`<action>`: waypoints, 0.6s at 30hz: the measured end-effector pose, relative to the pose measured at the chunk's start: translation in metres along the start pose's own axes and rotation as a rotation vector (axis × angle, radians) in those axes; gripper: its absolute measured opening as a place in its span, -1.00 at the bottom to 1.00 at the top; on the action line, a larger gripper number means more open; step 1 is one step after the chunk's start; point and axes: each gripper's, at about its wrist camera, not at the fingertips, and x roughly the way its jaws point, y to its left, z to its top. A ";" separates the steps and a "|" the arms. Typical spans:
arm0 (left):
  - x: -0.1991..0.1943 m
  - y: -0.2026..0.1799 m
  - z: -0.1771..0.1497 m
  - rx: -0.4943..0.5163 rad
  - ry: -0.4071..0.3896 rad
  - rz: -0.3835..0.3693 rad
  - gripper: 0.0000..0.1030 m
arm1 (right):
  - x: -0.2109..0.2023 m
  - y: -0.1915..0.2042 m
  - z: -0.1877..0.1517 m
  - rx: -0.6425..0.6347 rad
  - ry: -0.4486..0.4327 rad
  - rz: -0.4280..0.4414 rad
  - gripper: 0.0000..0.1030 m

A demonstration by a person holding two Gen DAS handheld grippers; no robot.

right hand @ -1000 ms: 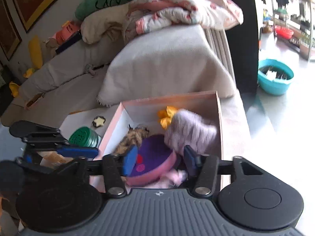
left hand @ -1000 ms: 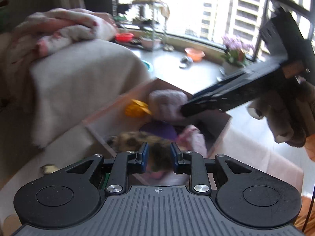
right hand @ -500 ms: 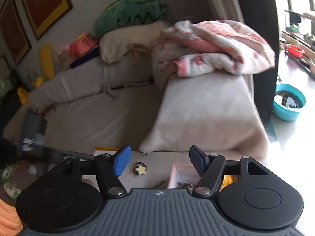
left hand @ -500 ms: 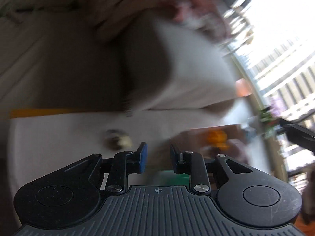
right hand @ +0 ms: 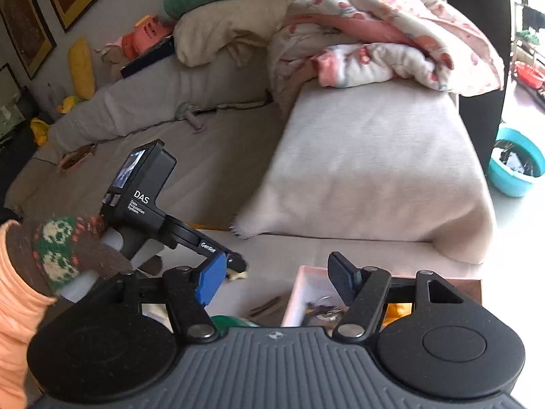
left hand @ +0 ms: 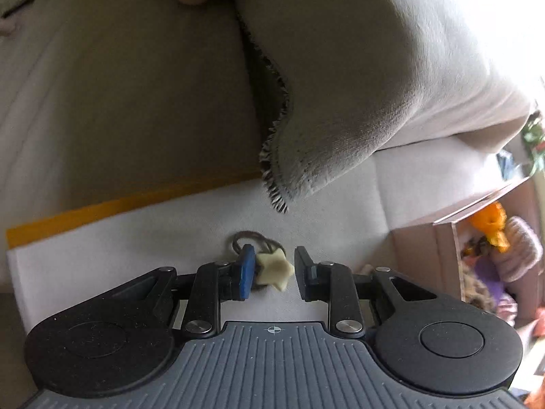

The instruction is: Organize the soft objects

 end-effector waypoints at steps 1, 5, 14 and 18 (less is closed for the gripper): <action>0.000 -0.001 -0.003 0.017 0.012 0.031 -0.45 | 0.001 -0.004 -0.002 0.005 -0.003 0.000 0.29; 0.005 -0.012 -0.006 0.076 0.058 0.091 -0.19 | 0.005 -0.014 -0.006 0.014 0.002 0.013 0.29; 0.002 -0.010 -0.011 0.125 0.042 0.053 -0.62 | 0.009 -0.008 -0.009 0.005 0.009 0.017 0.29; -0.017 0.007 -0.024 0.093 -0.011 -0.036 -0.66 | 0.001 0.000 -0.003 0.020 0.024 -0.020 0.29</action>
